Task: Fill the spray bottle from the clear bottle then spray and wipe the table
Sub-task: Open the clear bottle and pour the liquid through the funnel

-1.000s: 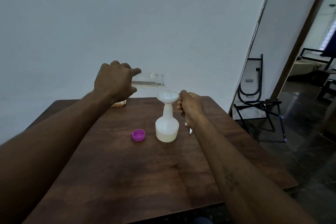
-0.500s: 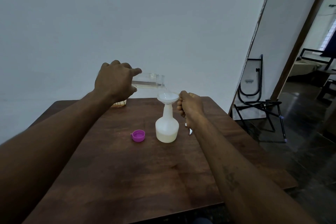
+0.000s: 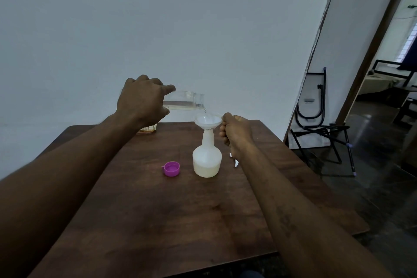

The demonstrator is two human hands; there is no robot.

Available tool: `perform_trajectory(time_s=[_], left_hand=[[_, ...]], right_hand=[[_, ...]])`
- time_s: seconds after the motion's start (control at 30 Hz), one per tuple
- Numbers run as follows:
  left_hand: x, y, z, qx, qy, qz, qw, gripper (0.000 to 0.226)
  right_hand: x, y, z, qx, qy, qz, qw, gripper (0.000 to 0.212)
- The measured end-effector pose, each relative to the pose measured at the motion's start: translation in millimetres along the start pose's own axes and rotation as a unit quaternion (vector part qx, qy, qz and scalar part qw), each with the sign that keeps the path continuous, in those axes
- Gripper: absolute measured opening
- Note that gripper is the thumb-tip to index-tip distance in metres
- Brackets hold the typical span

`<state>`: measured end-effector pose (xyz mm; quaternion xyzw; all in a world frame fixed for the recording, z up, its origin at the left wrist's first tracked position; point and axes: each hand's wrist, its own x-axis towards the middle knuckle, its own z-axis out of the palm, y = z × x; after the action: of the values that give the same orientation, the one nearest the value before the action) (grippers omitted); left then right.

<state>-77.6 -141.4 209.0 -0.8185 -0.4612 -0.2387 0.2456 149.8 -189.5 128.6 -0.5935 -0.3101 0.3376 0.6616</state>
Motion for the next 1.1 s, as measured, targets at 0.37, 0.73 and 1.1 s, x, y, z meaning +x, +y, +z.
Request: perform_trajectory(time_s=[0.37,0.73,1.1], left_hand=[[1.5,-0.8,-1.9,0.003,0.004,0.000,1.000,0.062],[-0.2,-1.7,-2.0,0.003,0.000,0.000,1.000,0.061],[1.3,-0.5,-1.4,0.013,0.005,0.008,1.000,0.061]], right_hand=[[0.7,0.8,-0.3,-0.003,0.002,-0.002,1.000,0.016],[-0.2,1.1,0.0,0.001,-0.001,0.000,1.000,0.015],[-0.6,1.8,-1.2,-0.002,0.002,-0.002,1.000,0.016]])
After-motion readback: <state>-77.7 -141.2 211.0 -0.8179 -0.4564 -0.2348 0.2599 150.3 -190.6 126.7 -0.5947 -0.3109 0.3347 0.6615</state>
